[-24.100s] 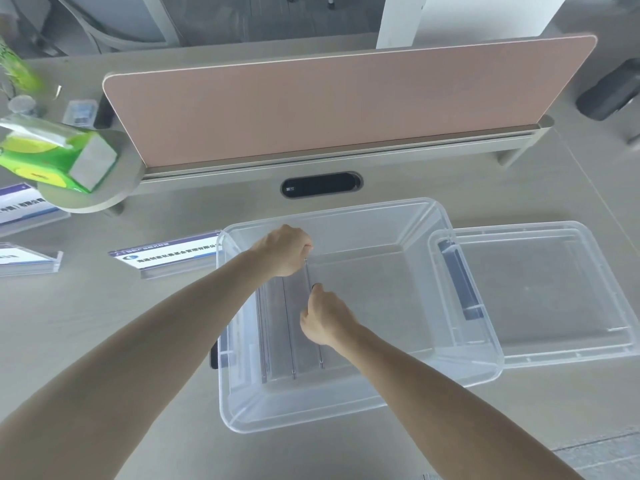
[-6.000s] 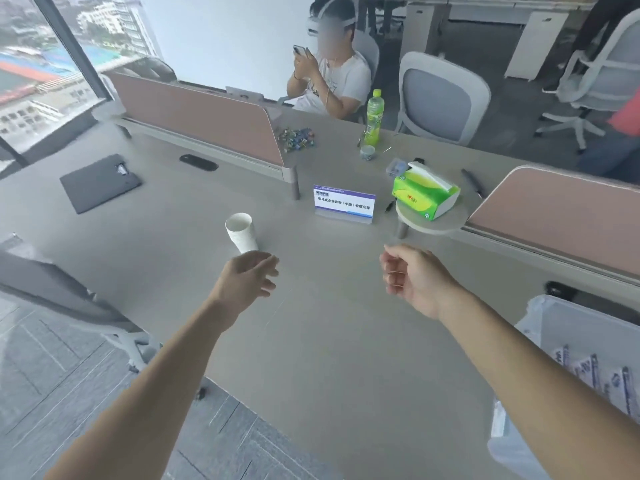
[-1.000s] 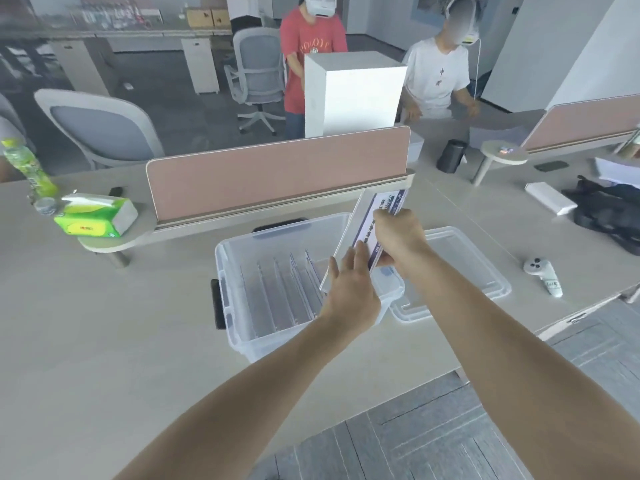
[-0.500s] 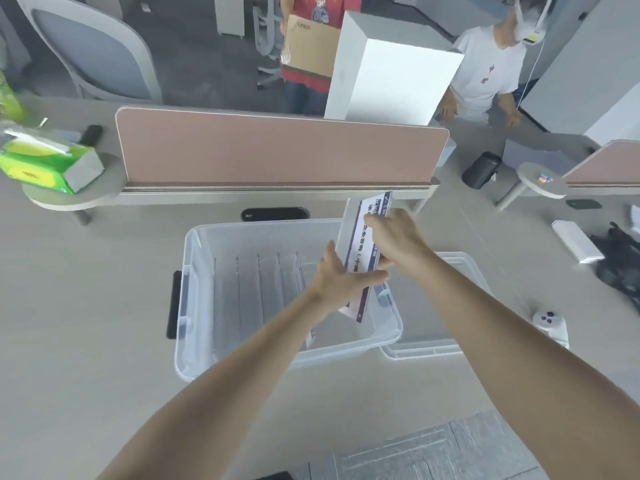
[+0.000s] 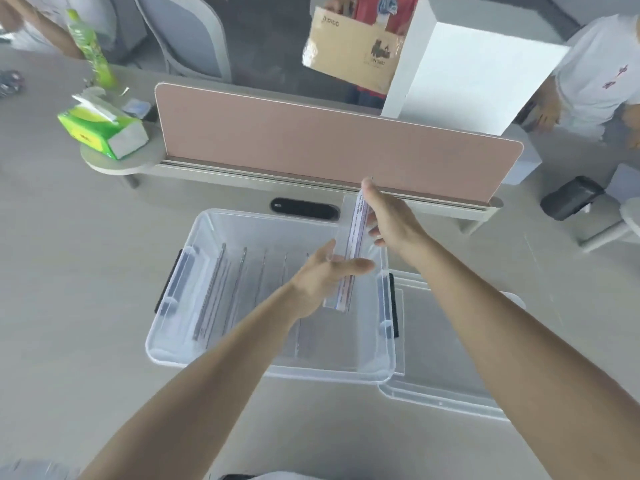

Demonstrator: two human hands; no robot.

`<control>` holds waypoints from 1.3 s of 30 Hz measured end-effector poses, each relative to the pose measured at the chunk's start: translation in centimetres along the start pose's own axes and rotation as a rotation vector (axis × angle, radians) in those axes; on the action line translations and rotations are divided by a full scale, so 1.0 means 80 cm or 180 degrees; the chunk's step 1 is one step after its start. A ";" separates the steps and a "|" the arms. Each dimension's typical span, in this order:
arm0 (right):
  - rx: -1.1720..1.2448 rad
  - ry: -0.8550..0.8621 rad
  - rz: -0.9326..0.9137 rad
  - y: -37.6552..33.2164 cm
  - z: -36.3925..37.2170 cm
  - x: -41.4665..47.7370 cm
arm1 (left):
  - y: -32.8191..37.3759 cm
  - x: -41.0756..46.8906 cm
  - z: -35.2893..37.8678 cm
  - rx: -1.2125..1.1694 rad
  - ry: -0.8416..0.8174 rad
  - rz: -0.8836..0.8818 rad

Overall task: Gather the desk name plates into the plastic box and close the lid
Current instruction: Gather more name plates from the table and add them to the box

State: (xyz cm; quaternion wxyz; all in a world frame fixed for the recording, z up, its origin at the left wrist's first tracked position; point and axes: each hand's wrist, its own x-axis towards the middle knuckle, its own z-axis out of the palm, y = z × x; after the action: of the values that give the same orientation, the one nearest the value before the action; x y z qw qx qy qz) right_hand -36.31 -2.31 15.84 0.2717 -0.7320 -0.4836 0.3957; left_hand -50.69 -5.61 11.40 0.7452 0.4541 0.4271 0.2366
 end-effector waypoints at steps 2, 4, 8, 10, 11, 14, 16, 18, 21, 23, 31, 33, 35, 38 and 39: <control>0.0035 -0.0233 -0.0125 -0.002 -0.003 0.003 | -0.001 -0.006 0.012 0.0035 0.0214 0.0116; 0.0065 -0.0371 -0.0233 -0.004 -0.001 0.001 | -0.003 -0.011 0.024 -0.0026 0.0502 0.0116; -0.0512 -0.0608 -0.0376 0.005 0.006 -0.001 | -0.024 -0.009 0.036 0.0451 0.1286 0.0118; -0.0760 -0.0800 -0.0409 0.014 0.013 0.000 | -0.030 -0.010 0.038 0.0660 0.1365 0.0011; -0.0894 -0.0822 -0.0406 0.018 0.016 0.001 | -0.032 -0.012 0.037 0.0686 0.1325 -0.0077; -0.1045 -0.0831 -0.0226 0.027 0.023 0.007 | -0.037 -0.016 0.032 0.0986 0.1173 -0.0326; -0.0995 -0.0896 -0.0109 0.034 0.027 0.012 | -0.048 -0.012 0.012 0.1218 0.1095 -0.0302; -0.0826 -0.0985 0.0071 0.045 0.034 0.015 | -0.054 -0.008 -0.011 0.1532 0.1255 -0.0184; -0.0851 -0.1124 0.0345 0.068 0.051 0.024 | -0.070 0.007 -0.046 0.2338 0.1712 -0.0122; -0.0903 -0.1208 0.0551 0.086 0.063 0.032 | -0.080 0.017 -0.060 0.3007 0.1863 -0.0074; -0.0841 -0.1124 0.1109 0.108 0.118 0.050 | -0.122 0.047 -0.102 0.3800 0.1274 0.0073; -0.0665 -0.1211 0.1334 0.111 0.127 0.054 | -0.132 0.050 -0.108 0.3790 0.1238 0.0044; -0.0557 -0.1273 0.1522 0.118 0.134 0.059 | -0.140 0.049 -0.117 0.3781 0.1248 0.0115; -0.0483 -0.1212 0.1613 0.123 0.140 0.061 | -0.149 0.048 -0.126 0.3774 0.1219 0.0242; -0.0455 -0.1188 0.1562 0.123 0.142 0.062 | -0.151 0.048 -0.126 0.3725 0.1232 0.0277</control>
State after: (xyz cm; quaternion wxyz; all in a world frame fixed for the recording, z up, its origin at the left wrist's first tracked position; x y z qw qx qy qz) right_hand -39.95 -1.35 0.51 0.0226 -0.7588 -0.3606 0.5419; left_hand -57.67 -3.75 -3.05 0.2712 0.7535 0.5946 0.0714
